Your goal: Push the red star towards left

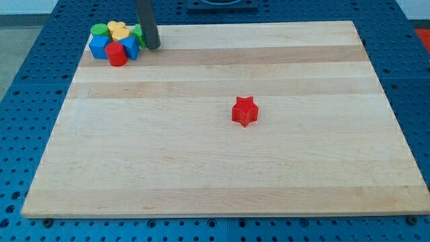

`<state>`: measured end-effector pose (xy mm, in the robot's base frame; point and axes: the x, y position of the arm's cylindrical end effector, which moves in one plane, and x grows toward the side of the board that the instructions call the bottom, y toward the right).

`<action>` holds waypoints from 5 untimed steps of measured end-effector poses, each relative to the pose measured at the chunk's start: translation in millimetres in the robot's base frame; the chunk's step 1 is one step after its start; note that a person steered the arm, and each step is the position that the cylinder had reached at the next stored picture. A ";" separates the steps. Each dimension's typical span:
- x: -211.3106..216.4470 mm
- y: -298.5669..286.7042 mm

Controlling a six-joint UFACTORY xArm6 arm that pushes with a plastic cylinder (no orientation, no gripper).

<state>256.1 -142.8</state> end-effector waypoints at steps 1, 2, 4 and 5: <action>56.5 12.4; 156.9 19.4; 316.4 183.9; 281.7 266.5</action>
<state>537.8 123.7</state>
